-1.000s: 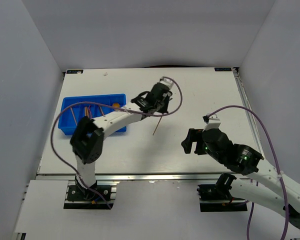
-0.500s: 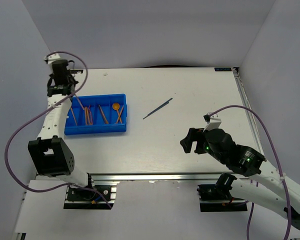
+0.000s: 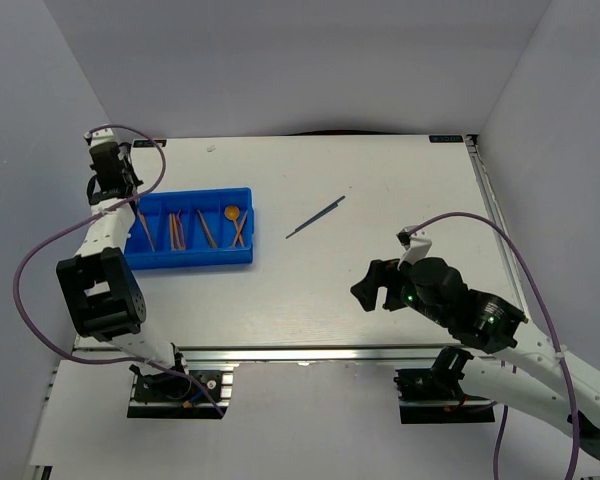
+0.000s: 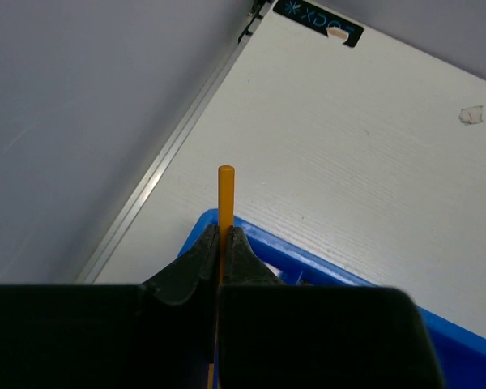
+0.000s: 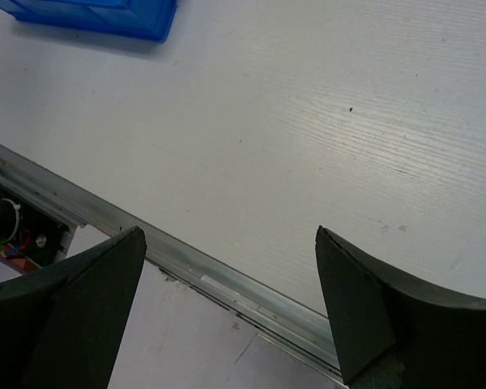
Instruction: Sort the eating utensils into containers
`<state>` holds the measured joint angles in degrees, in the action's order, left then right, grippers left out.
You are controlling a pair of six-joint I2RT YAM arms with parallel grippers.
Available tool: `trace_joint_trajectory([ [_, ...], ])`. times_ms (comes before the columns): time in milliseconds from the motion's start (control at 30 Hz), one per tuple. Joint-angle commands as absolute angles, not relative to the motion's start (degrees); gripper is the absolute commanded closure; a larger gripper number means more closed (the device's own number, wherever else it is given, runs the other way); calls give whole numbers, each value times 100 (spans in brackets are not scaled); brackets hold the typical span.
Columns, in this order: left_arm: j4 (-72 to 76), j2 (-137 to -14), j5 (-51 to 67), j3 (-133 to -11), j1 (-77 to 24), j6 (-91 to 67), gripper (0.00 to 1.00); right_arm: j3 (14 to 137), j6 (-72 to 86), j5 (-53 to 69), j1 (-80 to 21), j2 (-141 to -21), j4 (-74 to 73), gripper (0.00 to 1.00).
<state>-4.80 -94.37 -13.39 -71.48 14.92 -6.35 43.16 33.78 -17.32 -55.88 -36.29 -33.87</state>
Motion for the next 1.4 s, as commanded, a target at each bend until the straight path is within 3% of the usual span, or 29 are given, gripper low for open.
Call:
trace_joint_trajectory([
  [0,263,-9307,-1029,-7181,1661,-317,100,4245,3182,-1547,-5572,-3542,-3024,11],
  [467,1186,-9299,-817,-6047,1714,-527,100,4166,3006,-1512,-5572,-3639,-2857,11],
  [533,1187,-9316,-887,-6003,1714,-580,90,4166,3015,-1477,-5572,-3647,-2848,11],
  [600,1160,-9273,-870,-5951,1714,-598,64,4184,3023,-1468,-5572,-3674,-2856,11],
  [733,1406,-8878,-905,-5722,1714,-790,48,4201,3041,-1477,-5564,-3683,-2839,11],
  [1033,1495,-8042,-176,-5869,1383,-1064,36,4245,3032,-1678,-5572,-3691,-2944,11],
  [1100,1222,-8042,-177,-6125,1065,-924,27,4271,3006,-1757,-5572,-3700,-2979,11],
  [1233,-258,-8873,-53,-7336,-180,-607,23,4333,3006,-1916,-5572,-3735,-3076,10],
  [1367,-1439,-10122,-351,-9090,-1325,-440,9,4368,3076,-2100,-5563,-3788,-3163,11],
])
